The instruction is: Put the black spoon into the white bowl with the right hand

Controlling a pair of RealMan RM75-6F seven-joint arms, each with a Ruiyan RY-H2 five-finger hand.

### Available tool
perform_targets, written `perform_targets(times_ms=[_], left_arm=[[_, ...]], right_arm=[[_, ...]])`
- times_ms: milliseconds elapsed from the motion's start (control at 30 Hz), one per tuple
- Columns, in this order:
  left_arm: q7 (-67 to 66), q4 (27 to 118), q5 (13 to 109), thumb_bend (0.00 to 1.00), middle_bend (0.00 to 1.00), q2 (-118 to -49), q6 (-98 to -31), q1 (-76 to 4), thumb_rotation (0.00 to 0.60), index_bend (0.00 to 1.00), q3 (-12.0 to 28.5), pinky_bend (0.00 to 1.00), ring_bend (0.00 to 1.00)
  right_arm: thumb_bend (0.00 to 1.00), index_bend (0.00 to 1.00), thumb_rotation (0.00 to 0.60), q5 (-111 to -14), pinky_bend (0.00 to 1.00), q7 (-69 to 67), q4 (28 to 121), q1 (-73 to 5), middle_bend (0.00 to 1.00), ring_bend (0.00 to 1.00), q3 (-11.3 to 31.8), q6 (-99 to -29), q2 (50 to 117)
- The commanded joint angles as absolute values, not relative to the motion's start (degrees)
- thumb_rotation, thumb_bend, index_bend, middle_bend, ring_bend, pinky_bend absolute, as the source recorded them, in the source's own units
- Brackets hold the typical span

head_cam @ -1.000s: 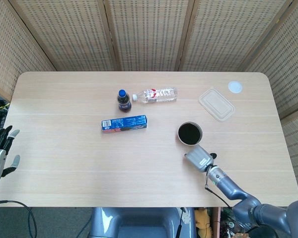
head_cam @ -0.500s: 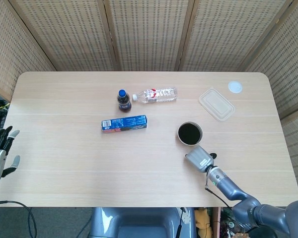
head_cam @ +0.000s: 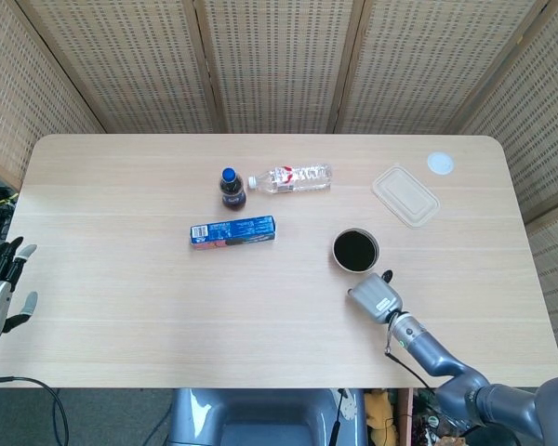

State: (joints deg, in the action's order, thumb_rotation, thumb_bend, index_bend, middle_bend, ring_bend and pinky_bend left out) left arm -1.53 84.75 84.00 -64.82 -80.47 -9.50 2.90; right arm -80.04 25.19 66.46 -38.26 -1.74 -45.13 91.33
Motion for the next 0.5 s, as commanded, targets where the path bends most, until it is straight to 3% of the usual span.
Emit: perform_targets(times_ms=[33, 500], left_arm=[[-1.54, 84.78, 84.03, 0.46, 0.0, -64.8, -80.51, -9.49, 0.6, 0.08, 2.9, 0.0, 0.0], [-1.66, 84.95, 84.08, 0.46, 0.0, -64.77, -80.47, -9.54, 0.6, 0.08, 2.89, 0.0, 0.0]], right_arm=[[0.6, 0.59, 0.6, -80.0, 1.0, 24.69, 66.87, -38.17, 0.84, 0.91, -1.6, -45.34, 90.91], [0.62, 0.62, 0.6, -78.48, 1.0, 20.6, 74.86, -38.41, 0.85, 0.91, -0.01, -45.16, 83.65]])
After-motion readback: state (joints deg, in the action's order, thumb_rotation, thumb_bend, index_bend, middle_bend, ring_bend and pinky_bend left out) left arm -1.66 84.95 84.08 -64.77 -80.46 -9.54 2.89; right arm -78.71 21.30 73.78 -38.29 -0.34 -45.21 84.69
